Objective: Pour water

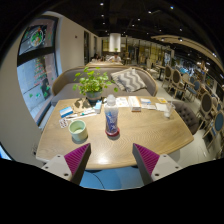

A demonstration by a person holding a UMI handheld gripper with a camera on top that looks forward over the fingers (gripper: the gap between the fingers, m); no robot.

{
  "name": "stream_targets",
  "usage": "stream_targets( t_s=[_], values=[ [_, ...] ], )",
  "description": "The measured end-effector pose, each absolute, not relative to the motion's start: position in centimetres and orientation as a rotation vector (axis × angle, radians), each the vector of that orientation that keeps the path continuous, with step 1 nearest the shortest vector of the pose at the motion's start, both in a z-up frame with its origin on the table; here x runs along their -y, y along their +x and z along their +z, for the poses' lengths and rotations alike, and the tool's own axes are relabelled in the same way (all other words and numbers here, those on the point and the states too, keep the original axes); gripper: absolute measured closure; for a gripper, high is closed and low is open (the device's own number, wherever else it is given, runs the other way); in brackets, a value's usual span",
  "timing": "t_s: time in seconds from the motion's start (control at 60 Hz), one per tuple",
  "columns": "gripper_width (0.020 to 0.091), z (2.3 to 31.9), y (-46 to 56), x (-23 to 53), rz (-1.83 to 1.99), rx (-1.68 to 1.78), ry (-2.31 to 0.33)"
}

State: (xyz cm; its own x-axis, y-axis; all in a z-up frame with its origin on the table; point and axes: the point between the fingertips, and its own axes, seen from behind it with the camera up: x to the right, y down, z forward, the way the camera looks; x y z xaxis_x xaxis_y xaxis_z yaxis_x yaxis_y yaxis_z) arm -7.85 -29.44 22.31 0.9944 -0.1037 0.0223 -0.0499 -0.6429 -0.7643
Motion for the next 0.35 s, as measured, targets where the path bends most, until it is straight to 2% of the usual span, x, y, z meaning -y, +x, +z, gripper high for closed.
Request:
stream_targets(
  t_s=[0.35],
  values=[
    [0.0246, 23.1, -8.15, 29.52, -0.1, -0.081, -2.258]
  ],
)
